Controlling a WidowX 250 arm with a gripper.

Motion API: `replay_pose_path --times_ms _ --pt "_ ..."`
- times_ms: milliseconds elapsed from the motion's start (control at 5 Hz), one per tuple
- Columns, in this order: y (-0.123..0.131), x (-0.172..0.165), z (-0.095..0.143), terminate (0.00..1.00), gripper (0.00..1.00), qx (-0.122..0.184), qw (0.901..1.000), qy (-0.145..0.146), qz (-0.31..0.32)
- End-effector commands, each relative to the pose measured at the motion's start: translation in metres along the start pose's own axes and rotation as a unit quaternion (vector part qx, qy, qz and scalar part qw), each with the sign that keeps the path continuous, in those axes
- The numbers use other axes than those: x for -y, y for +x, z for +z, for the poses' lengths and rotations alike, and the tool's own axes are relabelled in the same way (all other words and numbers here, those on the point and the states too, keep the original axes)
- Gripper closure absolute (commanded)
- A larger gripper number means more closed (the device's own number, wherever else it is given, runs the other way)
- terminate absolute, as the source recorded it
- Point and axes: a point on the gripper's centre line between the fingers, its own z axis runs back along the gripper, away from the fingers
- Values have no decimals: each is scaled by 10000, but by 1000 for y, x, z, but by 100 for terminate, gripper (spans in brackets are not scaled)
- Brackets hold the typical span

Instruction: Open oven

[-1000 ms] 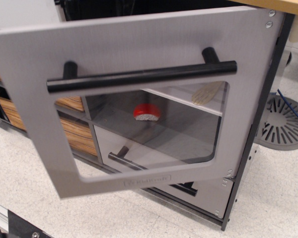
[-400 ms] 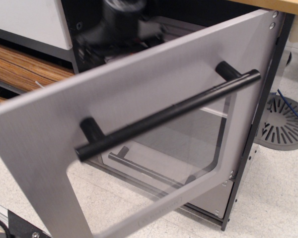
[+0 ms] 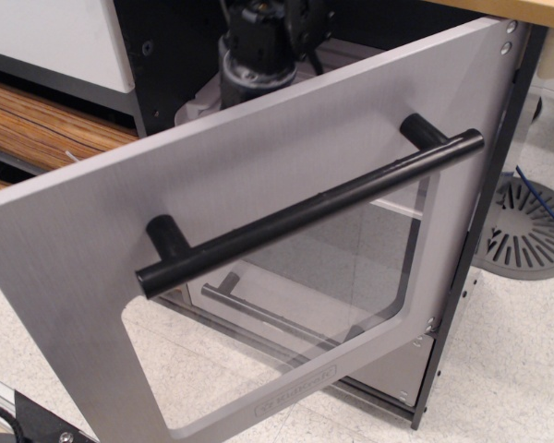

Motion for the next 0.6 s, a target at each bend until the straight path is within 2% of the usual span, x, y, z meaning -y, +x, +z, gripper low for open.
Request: replay_pose_path --times_ms 0,200,400 --pt "6 -8 15 0 0 16 9997 -137 -196" --pt "6 -8 15 0 0 16 9997 -137 -196" --pt "6 -8 15 100 0 16 9997 -137 -196"
